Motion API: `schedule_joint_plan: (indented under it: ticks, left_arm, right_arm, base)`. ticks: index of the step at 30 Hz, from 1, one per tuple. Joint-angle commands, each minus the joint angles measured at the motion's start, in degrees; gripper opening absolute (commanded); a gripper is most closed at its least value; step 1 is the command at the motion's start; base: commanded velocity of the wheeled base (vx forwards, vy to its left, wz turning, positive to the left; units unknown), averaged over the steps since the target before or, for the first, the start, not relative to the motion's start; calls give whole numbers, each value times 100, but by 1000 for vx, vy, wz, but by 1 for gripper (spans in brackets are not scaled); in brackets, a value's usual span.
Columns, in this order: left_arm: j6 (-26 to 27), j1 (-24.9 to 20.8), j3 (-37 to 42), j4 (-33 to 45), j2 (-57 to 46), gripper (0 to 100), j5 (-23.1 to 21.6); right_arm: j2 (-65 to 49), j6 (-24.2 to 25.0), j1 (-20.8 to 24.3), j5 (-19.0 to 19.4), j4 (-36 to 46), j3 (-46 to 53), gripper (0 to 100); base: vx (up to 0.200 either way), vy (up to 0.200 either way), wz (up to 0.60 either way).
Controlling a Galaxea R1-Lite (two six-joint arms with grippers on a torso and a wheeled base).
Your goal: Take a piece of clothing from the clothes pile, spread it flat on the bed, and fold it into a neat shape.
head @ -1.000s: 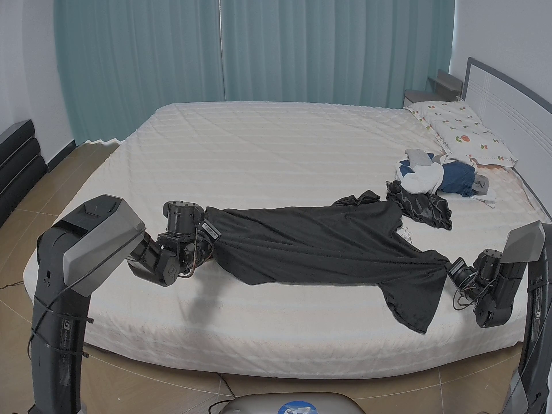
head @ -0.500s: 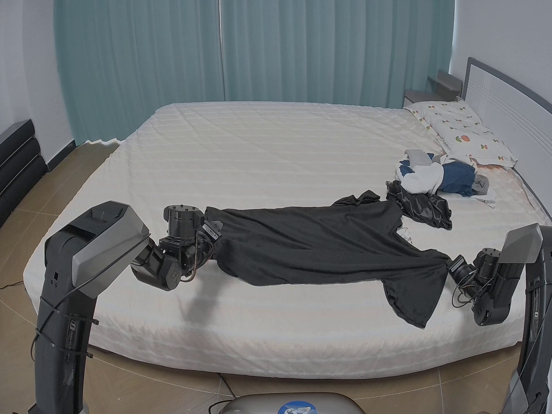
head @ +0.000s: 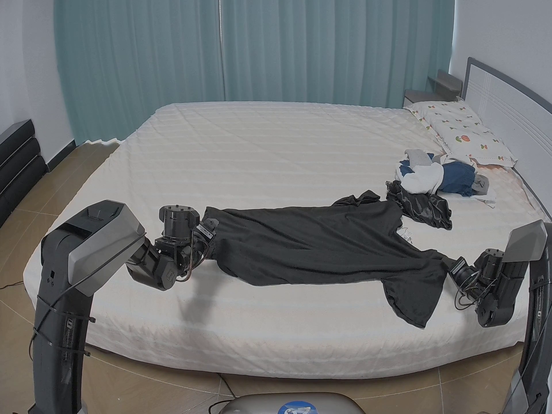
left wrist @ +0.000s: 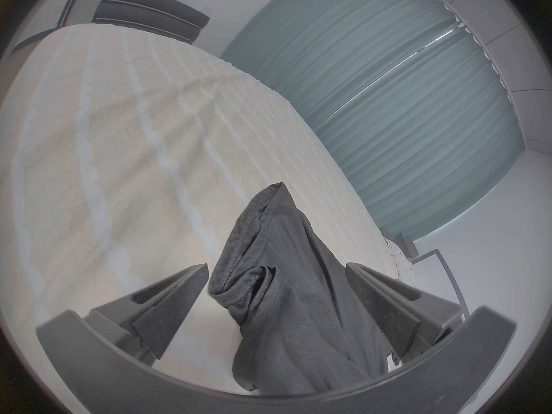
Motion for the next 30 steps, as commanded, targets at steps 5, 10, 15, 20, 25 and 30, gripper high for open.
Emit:
schedule_joint_plan:
  ticks: [5,10,15,20,25,30]
  left_arm:
    - [-156,150,389,4,-498,100,-69]
    - [-481,299,538,4,-744,100,-139]
    - [-692,325,696,-5,-849,100,-394]
    - [-674,220,854,48,-841,100,-579]
    - [-639,26,942,57,-814,100,-579]
    - [-622,-17,951,57,-797,100,-579]
  right_arm:
    - [-974,-68,-21,628,-49,1213,100]
    - [-1053,-384,154,839,-49,1784,100]
    - [-965,-833,453,1024,-49,2232,100]
    - [-719,-1087,673,1050,-49,2452,100]
    - [-596,-1298,717,1050,-49,2478,100]
    - [-578,-1272,840,1041,-49,2487,100]
  base:
    - [0,0,0]
    - [0,0,0]
    - [0,0,0]
    - [0,0,0]
    - [0,0,0]
    - [0,0,0]
